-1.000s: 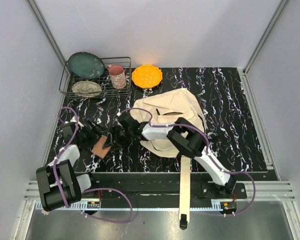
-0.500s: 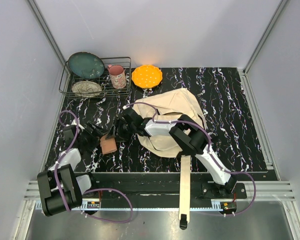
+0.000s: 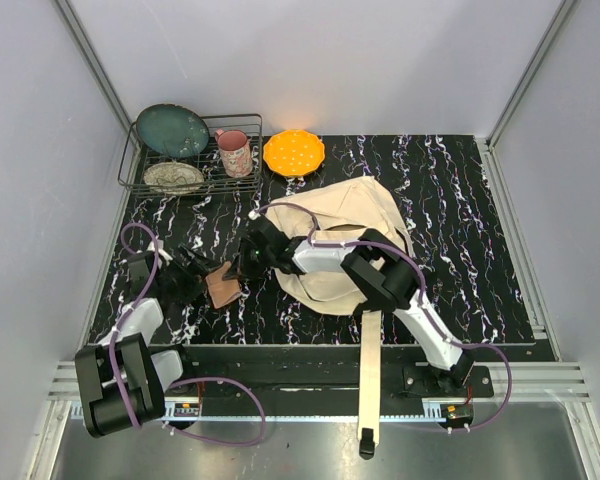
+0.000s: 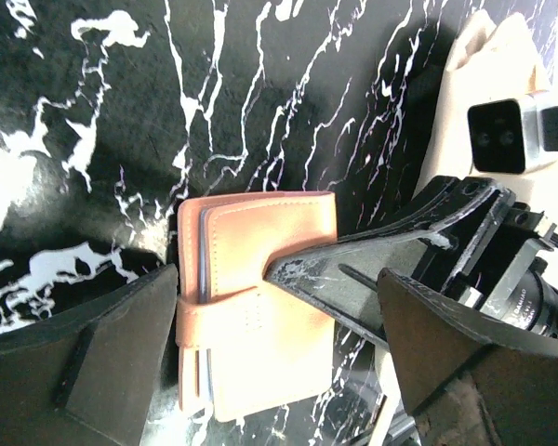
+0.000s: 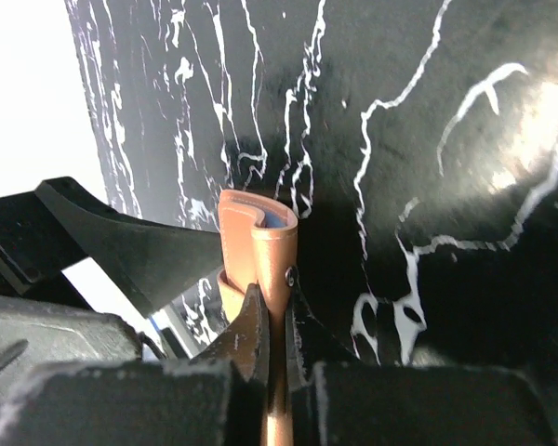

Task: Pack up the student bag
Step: Pick up the personal item from the center of the board, then place the personal item in the student bag.

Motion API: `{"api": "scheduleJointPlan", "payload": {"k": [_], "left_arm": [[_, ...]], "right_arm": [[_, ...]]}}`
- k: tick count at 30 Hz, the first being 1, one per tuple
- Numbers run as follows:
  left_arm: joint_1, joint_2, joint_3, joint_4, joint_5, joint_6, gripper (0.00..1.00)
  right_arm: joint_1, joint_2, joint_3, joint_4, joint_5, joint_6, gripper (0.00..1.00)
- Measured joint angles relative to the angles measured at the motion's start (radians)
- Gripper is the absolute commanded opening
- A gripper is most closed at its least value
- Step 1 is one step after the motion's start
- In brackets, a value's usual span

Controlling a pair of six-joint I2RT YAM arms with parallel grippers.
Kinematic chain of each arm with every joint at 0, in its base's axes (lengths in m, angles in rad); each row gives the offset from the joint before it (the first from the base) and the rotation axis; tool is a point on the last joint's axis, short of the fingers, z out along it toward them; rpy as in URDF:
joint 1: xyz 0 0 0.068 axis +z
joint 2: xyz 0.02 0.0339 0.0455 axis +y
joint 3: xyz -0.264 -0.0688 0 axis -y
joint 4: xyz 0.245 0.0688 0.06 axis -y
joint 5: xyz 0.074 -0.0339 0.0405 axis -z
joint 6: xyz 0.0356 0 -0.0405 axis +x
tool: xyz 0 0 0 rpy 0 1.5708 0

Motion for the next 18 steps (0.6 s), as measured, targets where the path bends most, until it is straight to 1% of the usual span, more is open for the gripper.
{"api": "scheduleJointPlan", "payload": {"k": [1, 4, 6, 10, 13, 16, 18], "left_arm": [[-0.002, -0.01, 0.007, -0.024, -0.002, 0.003, 0.98], [-0.007, -0.06, 0.05, -0.112, -0.018, 0.009, 0.99], [-0.007, -0.112, 0.109, -0.171, -0.042, 0.014, 0.99], [-0.007, -0.177, 0.258, -0.218, -0.075, 0.037, 0.99], [-0.008, -0.18, 0.365, -0.216, -0.071, 0.062, 0.99], [-0.019, -0.178, 0.417, -0.214, -0.067, 0.085, 0.99], [-0.052, -0.161, 0.448, -0.218, -0.064, 0.116, 0.99]], "right_arm": [[0.0, -0.014, -0.015, -0.001, 0.008, -0.018, 0.0], [-0.004, -0.085, -0.08, -0.02, 0.042, -0.078, 0.0], [-0.012, -0.151, -0.129, -0.05, 0.058, -0.12, 0.0], [-0.061, -0.306, -0.202, -0.098, 0.08, -0.189, 0.0], [-0.132, -0.449, -0.271, -0.109, 0.091, -0.235, 0.0], [-0.212, -0.6, -0.354, -0.115, 0.106, -0.262, 0.0], [-0.275, -0.702, -0.418, -0.127, 0.11, -0.269, 0.0]]}}
